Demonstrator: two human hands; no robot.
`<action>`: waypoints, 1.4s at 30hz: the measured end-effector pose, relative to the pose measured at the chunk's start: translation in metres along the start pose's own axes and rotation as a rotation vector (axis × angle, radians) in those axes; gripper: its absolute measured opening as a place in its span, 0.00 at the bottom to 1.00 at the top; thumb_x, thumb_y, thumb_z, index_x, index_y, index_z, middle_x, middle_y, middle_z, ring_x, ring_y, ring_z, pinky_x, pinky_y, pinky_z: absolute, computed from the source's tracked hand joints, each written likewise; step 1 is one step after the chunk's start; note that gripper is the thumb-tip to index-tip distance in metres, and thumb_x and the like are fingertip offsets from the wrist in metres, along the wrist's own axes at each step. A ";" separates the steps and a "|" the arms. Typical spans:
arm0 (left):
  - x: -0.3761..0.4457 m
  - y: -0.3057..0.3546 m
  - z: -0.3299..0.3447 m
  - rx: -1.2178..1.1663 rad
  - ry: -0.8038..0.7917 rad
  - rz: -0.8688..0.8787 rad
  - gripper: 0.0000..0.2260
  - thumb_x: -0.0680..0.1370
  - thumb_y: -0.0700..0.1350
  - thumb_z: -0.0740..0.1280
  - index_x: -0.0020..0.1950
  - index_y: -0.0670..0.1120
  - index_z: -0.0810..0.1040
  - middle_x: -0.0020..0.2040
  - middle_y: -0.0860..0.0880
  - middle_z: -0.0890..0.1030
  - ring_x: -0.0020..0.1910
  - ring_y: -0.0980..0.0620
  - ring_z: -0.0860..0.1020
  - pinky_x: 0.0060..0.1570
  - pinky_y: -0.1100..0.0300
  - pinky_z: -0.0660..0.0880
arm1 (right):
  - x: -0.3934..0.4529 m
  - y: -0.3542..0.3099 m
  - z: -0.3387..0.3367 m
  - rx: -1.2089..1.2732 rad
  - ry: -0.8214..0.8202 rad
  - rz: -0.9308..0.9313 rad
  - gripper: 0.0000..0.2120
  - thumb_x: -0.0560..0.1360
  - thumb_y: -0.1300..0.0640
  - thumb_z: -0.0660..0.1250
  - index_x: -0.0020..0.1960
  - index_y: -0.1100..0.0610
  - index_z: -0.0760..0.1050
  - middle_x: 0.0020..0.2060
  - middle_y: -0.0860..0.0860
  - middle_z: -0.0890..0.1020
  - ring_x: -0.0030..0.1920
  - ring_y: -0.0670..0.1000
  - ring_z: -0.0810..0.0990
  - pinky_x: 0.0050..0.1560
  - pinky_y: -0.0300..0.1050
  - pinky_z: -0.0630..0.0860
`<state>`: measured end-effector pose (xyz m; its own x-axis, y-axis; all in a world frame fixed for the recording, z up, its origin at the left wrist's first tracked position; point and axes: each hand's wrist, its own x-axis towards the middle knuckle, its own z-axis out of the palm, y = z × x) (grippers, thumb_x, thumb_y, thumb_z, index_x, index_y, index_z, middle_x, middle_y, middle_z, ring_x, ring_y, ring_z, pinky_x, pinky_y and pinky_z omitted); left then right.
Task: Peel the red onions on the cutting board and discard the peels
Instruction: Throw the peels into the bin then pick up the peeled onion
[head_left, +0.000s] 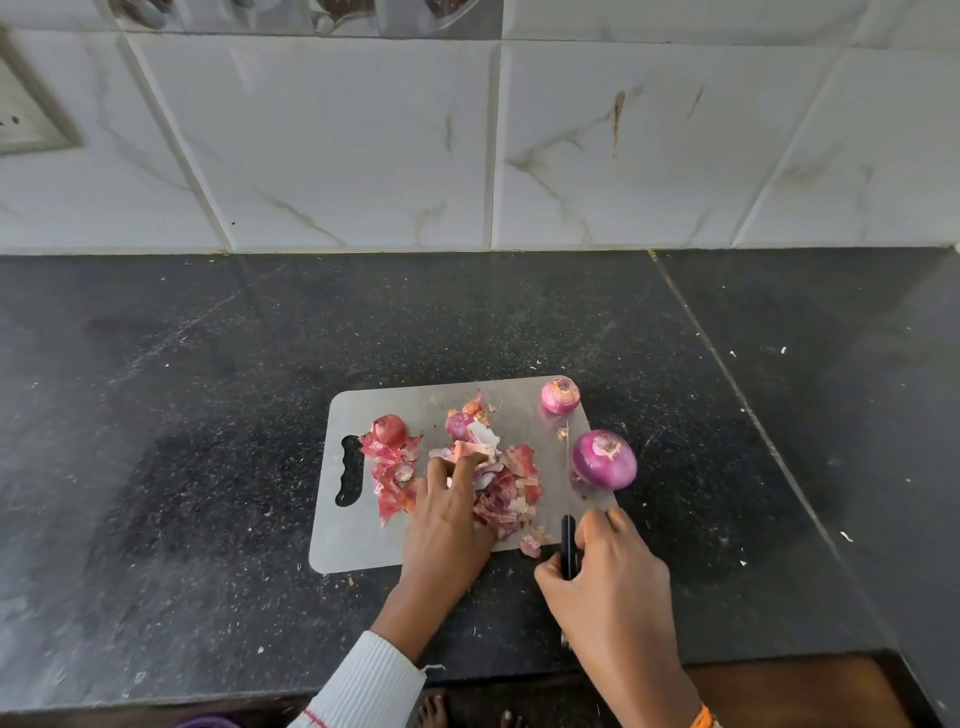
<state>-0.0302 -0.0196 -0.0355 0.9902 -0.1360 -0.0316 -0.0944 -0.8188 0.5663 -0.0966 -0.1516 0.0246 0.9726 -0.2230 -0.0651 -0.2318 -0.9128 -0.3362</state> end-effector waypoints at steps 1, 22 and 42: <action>0.000 0.001 0.001 -0.007 -0.007 -0.002 0.32 0.70 0.39 0.68 0.71 0.50 0.59 0.60 0.47 0.64 0.59 0.47 0.67 0.57 0.58 0.69 | 0.000 0.000 0.000 0.007 -0.011 0.012 0.12 0.74 0.46 0.62 0.44 0.52 0.62 0.46 0.46 0.69 0.39 0.46 0.69 0.36 0.35 0.63; -0.004 -0.013 -0.023 -0.164 0.111 0.048 0.30 0.67 0.31 0.70 0.66 0.48 0.68 0.57 0.49 0.68 0.48 0.48 0.73 0.48 0.59 0.71 | 0.021 -0.026 0.040 0.048 0.008 -0.183 0.11 0.76 0.54 0.65 0.57 0.55 0.72 0.54 0.51 0.75 0.51 0.49 0.78 0.46 0.38 0.73; 0.010 -0.036 -0.089 0.231 -0.226 -0.015 0.56 0.63 0.49 0.78 0.76 0.52 0.39 0.75 0.47 0.49 0.72 0.41 0.52 0.72 0.49 0.53 | 0.086 -0.058 0.008 -0.202 -0.206 -0.481 0.45 0.67 0.42 0.71 0.74 0.56 0.52 0.71 0.56 0.61 0.68 0.57 0.64 0.66 0.50 0.64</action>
<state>-0.0077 0.0582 0.0173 0.9460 -0.2222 -0.2358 -0.1264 -0.9232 0.3629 0.0008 -0.1150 0.0305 0.9479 0.2873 -0.1377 0.2599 -0.9473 -0.1875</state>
